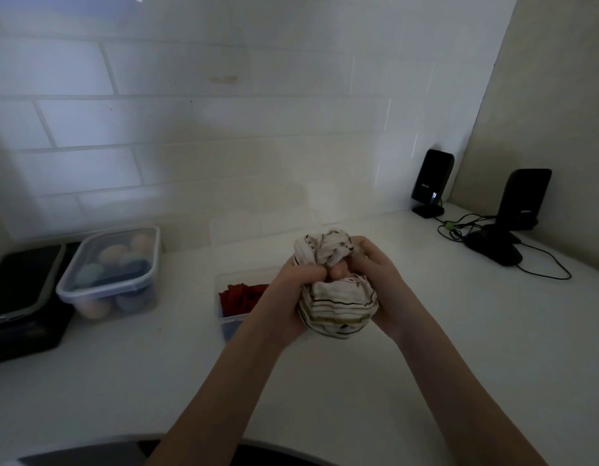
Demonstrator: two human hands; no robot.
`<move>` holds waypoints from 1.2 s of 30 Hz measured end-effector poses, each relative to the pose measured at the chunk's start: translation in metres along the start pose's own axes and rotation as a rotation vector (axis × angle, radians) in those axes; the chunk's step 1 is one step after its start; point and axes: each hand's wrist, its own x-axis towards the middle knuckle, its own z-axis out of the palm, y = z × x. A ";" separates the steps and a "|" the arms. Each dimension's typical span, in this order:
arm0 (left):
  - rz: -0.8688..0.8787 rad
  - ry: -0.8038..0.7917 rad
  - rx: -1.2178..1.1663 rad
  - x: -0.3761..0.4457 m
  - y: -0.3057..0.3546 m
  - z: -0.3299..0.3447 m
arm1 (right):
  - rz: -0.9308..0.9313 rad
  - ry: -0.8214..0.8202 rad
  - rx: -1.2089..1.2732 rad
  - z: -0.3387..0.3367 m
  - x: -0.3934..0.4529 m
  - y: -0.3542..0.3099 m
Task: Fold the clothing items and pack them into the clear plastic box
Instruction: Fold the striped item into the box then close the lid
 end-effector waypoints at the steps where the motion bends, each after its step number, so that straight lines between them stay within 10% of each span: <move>1: -0.005 -0.030 -0.052 -0.001 -0.003 0.002 | 0.013 -0.043 -0.012 -0.001 -0.001 0.002; 9: 0.005 -0.183 0.147 -0.001 -0.003 -0.004 | -0.033 -0.205 -0.011 -0.009 -0.004 -0.005; 18: 0.055 0.254 -0.143 0.011 -0.005 -0.009 | 0.078 0.009 0.554 -0.016 0.001 -0.008; 26: -0.005 0.221 0.046 0.003 0.012 -0.016 | 0.080 -0.212 0.121 -0.003 -0.006 -0.008; 36: 0.120 0.228 0.587 -0.003 0.030 -0.041 | -0.200 0.099 -0.071 -0.003 0.010 -0.002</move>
